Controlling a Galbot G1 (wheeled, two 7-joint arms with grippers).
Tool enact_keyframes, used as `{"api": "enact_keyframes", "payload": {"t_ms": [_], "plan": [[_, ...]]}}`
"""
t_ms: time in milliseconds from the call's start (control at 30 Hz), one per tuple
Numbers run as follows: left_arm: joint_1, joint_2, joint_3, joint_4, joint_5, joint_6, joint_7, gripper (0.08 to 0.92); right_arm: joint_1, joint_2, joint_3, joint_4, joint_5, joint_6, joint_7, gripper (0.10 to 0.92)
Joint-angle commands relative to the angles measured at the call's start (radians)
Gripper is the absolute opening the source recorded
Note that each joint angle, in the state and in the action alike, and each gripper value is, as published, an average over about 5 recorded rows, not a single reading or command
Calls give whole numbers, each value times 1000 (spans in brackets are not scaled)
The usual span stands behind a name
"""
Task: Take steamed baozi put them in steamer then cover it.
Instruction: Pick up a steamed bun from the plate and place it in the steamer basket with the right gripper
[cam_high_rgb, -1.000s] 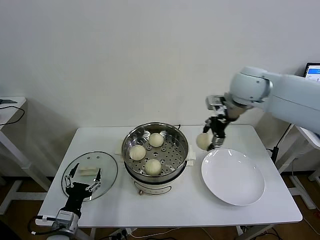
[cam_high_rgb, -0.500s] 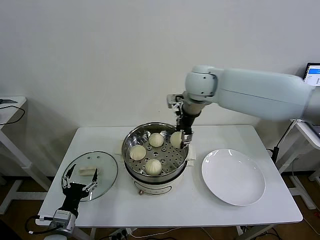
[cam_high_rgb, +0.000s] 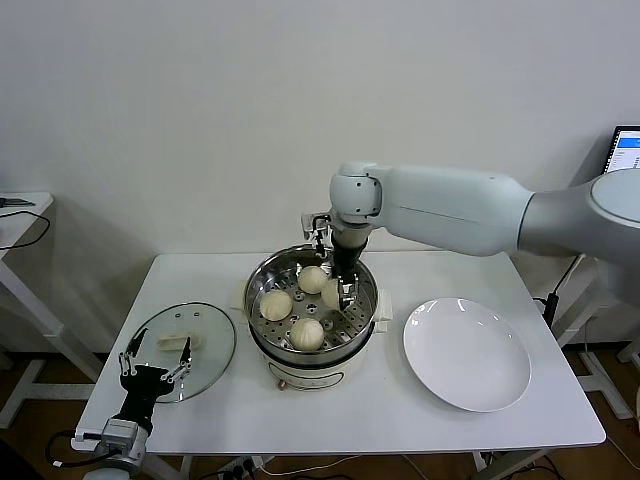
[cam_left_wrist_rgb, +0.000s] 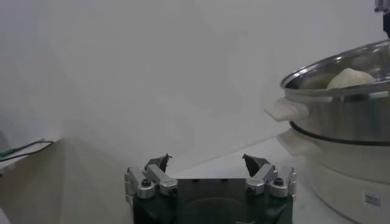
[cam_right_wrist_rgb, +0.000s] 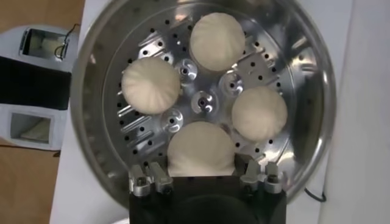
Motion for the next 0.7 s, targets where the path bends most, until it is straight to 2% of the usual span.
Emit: {"api": "enact_keyframes", "payload": {"t_ms": [33,600,700], "plan": [[1,0,-2,-2,-1,1,0,823,-35,29,-5,-36,-23,-3,-2,704],[6,-3,-1,-9,0,3,-2,823,-57,-1,3,-14,-48,-2,-7,717],[7,-4,2,-11,0,3,-2,823,-39,-19,5,-3,-46,-1,-8,750]]}}
